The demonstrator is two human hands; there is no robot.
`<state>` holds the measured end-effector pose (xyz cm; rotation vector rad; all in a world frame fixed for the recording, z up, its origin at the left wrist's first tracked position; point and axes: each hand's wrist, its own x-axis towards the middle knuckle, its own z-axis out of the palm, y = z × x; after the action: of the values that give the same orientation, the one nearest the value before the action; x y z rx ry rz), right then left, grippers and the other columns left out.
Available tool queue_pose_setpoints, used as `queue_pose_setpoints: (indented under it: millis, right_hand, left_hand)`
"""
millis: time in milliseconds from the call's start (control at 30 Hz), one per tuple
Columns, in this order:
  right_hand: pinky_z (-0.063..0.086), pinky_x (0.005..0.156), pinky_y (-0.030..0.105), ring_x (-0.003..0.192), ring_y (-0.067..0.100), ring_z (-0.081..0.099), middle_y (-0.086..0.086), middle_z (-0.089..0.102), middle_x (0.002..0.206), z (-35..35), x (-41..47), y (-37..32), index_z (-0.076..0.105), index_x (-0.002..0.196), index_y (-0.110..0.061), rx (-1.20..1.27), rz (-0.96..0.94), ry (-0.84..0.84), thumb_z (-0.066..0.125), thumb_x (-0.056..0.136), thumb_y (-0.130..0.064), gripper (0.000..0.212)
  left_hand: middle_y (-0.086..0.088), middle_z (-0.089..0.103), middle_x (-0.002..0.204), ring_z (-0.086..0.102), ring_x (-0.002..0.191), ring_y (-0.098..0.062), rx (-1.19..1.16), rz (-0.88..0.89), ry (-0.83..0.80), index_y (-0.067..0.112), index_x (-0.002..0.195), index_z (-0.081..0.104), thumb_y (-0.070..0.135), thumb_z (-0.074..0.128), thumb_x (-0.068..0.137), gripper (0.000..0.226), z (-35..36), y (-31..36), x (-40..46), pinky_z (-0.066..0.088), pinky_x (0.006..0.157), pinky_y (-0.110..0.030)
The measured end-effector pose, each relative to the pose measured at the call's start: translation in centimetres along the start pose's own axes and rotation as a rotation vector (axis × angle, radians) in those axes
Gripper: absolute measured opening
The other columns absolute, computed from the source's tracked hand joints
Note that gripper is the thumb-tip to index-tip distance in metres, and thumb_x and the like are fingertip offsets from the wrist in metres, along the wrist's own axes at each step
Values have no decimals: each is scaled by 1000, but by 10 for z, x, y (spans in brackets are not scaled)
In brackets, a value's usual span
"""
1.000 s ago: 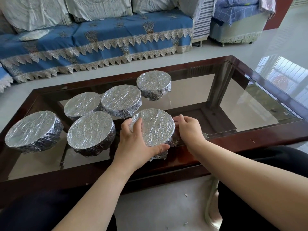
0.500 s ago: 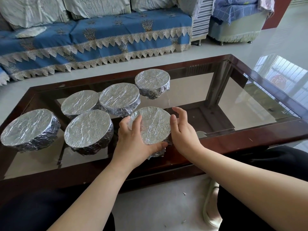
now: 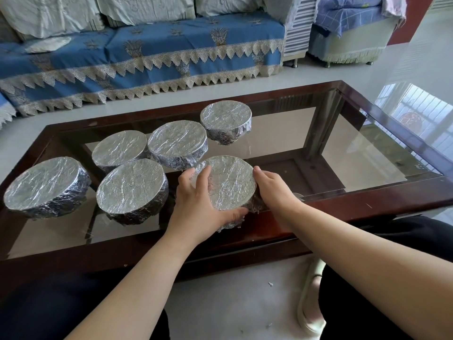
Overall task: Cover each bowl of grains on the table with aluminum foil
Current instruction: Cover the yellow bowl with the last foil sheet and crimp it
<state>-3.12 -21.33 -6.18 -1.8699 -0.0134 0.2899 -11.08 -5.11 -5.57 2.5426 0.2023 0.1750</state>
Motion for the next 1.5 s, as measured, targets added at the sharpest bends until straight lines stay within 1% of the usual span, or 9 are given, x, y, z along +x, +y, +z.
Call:
queue_pose_setpoints:
  millis: [167,300,500,700,833,1033,1233,1367,1500]
  right_hand:
    - [50,87,40,85,25,62,11,71,90,-1,4,-3,71,91,-4,272,155,-74,46,101,-33,39]
    - [49,75,32,87,25,55,12,65,101,-11,6,1,69,111,-7,500,240,-262,30,105,-33,47]
    - [46,81,26,95,12,59,2,65,108,-8,-4,13,55,126,-12,316,64,-28,32,104,-45,46]
    - [35,77,25,74,0,45,-14,47,81,-16,-14,10,50,92,-21,-22,-136,38,36,102,-44,29]
    - [40,73,33,76,18,50,9,55,84,-14,-14,11,57,97,-2,-56,-242,58,35,104,-36,41]
    - [46,90,23,102,2,62,-11,69,105,-16,-8,19,66,114,-21,-1,-230,-8,41,102,-41,34]
    - [47,100,33,108,8,62,-5,68,111,-13,-5,26,63,115,-18,111,-187,-12,42,102,-39,32]
    - [50,88,39,89,21,62,11,70,100,-14,-2,26,64,107,-14,160,-113,-65,47,101,-38,30]
    - [44,63,26,68,14,51,6,59,79,-11,-2,24,61,103,-2,306,-59,-60,51,101,-30,29]
  left_hand:
    - [6,3,150,21,143,-21,-37,-32,-22,31,153,20,87,58,42,130,-2,6,-1,24,115,-35]
    - [5,4,151,21,142,-19,-92,-49,-15,33,152,23,83,63,42,128,-2,7,-4,21,110,-27]
    - [-1,-5,158,6,147,-23,-70,-100,-34,30,156,13,85,57,45,131,-1,16,-7,17,118,-40]
    - [-6,-4,164,-1,149,-24,-66,-142,-72,26,156,8,90,35,50,126,4,23,-20,7,119,-40]
    - [-8,-23,162,-17,149,-30,130,-53,-30,24,156,-7,93,35,51,133,-3,22,-18,-4,120,-45]
    - [-1,-20,164,-22,149,-18,163,92,-190,32,155,-12,95,43,49,135,-14,19,3,-8,119,-39]
    - [2,-18,164,-17,149,-18,169,51,-225,28,156,-11,92,37,55,129,-17,17,2,-2,120,-42]
    - [10,-19,162,-10,149,-20,141,3,-250,30,157,-10,83,55,68,122,-18,17,0,6,120,-43]
    - [14,-19,161,-6,149,-20,128,4,-246,31,156,-11,80,58,70,120,-18,16,0,10,120,-43]
